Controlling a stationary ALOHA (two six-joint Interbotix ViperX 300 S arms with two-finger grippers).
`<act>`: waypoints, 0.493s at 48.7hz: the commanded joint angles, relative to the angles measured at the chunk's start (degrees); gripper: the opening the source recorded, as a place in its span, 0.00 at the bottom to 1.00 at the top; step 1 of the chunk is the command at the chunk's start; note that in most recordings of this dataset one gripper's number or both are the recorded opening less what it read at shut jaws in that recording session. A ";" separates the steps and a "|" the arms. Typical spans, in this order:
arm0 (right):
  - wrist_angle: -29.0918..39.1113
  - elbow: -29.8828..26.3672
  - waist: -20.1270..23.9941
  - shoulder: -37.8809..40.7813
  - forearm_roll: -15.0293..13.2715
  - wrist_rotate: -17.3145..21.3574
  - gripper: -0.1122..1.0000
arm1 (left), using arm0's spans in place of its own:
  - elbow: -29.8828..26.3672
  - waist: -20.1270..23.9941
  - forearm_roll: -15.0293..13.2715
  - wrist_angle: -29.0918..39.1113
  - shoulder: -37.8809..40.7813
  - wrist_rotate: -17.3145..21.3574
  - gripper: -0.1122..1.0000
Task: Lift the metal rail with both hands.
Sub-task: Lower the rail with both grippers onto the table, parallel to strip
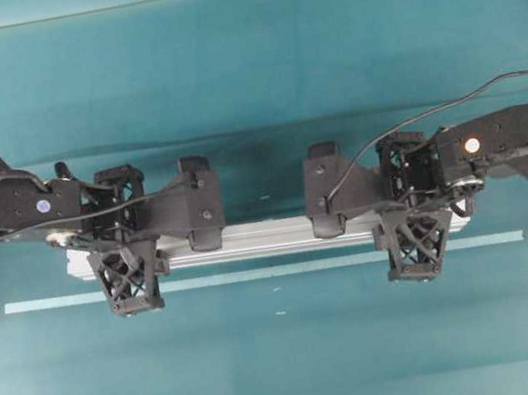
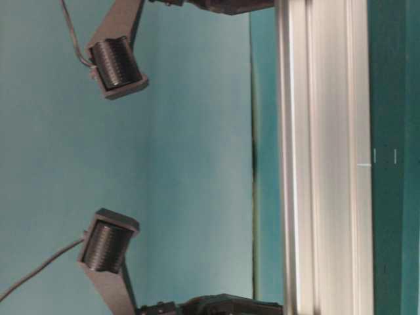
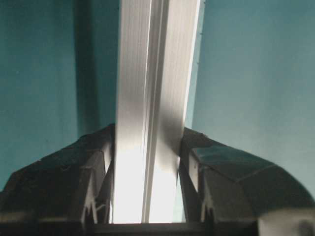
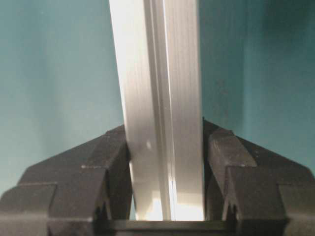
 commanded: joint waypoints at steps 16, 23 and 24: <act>-4.22 1.58 0.44 2.20 0.35 -0.26 0.45 | 0.62 0.97 0.18 -4.39 3.08 -0.35 0.38; -5.45 1.67 0.35 3.08 0.18 -0.09 0.45 | 0.44 0.97 0.18 -4.83 3.43 -0.35 0.38; -5.54 1.67 0.35 3.25 0.18 0.00 0.45 | 0.35 0.97 0.18 -5.01 3.43 -0.35 0.38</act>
